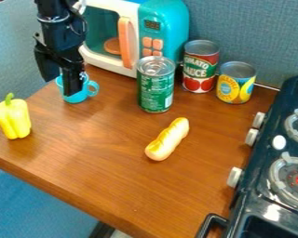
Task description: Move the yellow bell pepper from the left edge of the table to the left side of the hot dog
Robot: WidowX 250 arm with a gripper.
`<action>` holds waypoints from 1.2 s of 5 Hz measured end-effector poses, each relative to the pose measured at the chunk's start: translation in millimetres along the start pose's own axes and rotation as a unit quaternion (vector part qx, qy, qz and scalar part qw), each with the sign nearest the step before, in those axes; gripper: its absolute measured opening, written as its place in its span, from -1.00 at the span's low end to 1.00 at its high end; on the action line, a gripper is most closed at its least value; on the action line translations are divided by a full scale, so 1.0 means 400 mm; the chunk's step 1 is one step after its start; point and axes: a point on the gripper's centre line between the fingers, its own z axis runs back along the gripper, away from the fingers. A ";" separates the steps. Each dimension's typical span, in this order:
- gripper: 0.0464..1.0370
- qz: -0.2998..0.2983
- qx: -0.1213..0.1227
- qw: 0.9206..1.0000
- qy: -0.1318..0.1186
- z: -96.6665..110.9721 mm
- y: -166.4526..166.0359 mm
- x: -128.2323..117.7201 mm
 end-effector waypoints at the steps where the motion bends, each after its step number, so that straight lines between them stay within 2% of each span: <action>1: 0.93 0.000 -0.011 1.000 0.015 -0.027 -0.008 -0.009; 2: 0.93 -0.020 -0.028 0.999 0.010 -0.027 -0.017 -0.033; 3: 0.93 0.002 -0.036 0.999 -0.006 0.021 0.013 -0.066; 4: 0.93 0.003 -0.035 0.999 0.004 0.036 0.026 -0.086; 5: 0.93 0.039 -0.027 0.999 0.024 0.029 0.067 -0.106; 6: 0.93 0.061 -0.035 0.997 0.040 0.010 0.093 -0.125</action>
